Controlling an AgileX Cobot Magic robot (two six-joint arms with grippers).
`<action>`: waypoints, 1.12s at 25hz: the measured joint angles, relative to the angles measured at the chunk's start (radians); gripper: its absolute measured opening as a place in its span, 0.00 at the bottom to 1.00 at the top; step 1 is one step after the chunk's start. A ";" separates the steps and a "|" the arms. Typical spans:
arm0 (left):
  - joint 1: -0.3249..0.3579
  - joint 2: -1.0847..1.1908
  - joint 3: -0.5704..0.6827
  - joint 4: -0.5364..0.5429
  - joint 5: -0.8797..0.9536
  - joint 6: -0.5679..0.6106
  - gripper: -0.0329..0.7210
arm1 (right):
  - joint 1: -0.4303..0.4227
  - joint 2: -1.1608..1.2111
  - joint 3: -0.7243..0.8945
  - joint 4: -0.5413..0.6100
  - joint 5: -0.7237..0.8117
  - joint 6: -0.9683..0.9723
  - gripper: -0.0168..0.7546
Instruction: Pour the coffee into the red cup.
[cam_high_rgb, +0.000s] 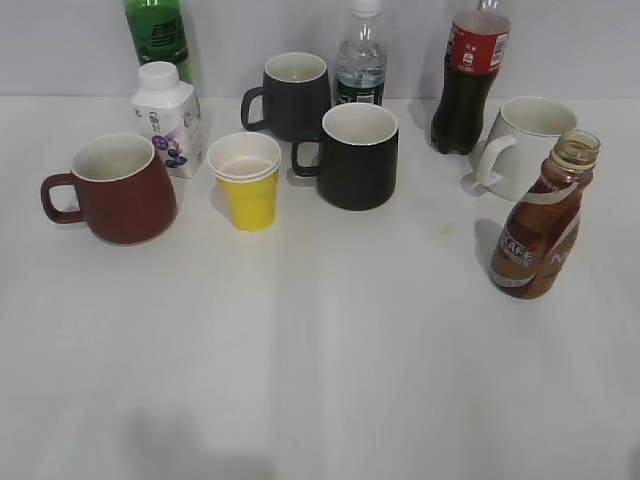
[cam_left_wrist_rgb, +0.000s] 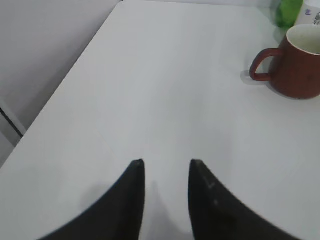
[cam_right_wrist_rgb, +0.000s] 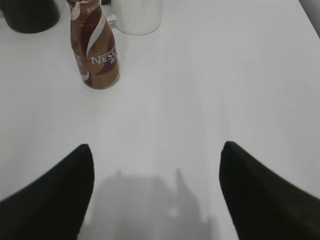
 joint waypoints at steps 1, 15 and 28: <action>0.000 0.000 0.000 0.000 0.000 0.000 0.36 | 0.000 0.000 0.000 0.000 0.000 0.000 0.78; -0.040 0.000 0.000 -0.005 0.000 0.000 0.36 | 0.000 0.000 0.000 0.001 0.000 0.000 0.78; -0.242 0.047 -0.023 0.017 -0.326 0.000 0.36 | 0.000 0.041 -0.020 0.003 -0.217 0.000 0.78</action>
